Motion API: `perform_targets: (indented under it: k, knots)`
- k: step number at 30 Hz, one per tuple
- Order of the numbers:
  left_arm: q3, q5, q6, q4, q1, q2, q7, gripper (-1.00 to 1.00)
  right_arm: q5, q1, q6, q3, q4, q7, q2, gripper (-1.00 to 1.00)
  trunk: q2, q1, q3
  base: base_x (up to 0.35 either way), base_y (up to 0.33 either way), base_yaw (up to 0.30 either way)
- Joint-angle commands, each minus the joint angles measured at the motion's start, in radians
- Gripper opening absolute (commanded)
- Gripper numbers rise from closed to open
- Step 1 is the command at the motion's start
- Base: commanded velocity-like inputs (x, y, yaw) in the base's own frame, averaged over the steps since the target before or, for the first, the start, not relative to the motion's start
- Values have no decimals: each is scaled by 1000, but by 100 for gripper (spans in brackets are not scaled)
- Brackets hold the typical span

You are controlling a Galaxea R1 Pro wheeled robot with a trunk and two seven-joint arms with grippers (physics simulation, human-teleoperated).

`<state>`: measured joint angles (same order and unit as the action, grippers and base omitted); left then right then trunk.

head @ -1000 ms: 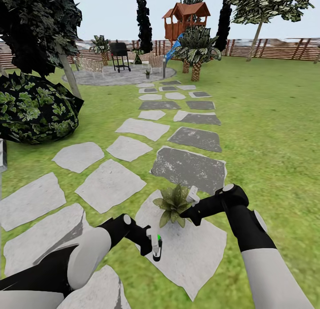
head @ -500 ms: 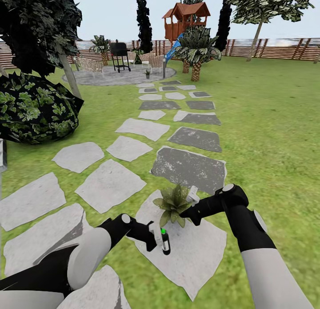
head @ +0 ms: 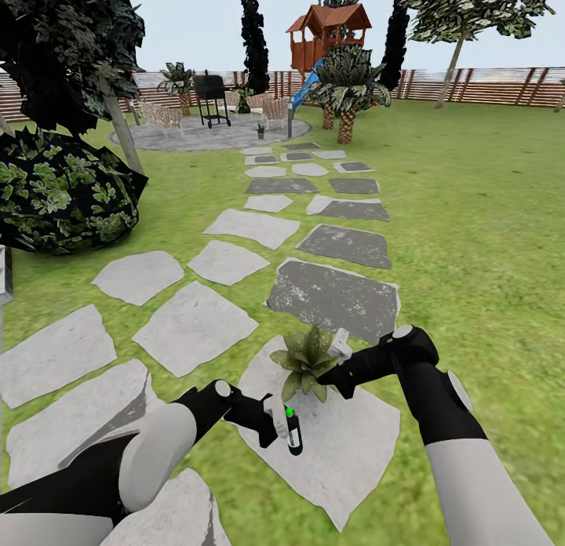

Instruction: Pick up the pesticide atomizer in the garden and spray insectifuge to fully cover both potted plants in the garden.

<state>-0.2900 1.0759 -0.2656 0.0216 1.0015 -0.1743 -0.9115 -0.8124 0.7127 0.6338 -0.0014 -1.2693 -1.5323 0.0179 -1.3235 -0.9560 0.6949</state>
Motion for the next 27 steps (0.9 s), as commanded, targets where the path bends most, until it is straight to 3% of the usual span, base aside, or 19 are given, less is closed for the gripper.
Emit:
perform_targets:
  k: [1, 12, 27]
  knots:
    - [-9, 10, -4, 1, 0, 0, -3, -100, -8, 1, 11, 0, -1, -7, 1, -100, 0, 0, 1, 0, 0, 0]
    - [-9, 14, 1, 8, 0, 0, -1, -100, -8, 1, 11, 0, 0, -1, 27, -100, 0, 0, 1, 0, 0, 0]
    - [-8, 13, -3, 2, 0, 0, -45, -100, -8, 1, 1, -1, 4, -1, 27, -100, 0, 0, 1, 0, 0, 0]
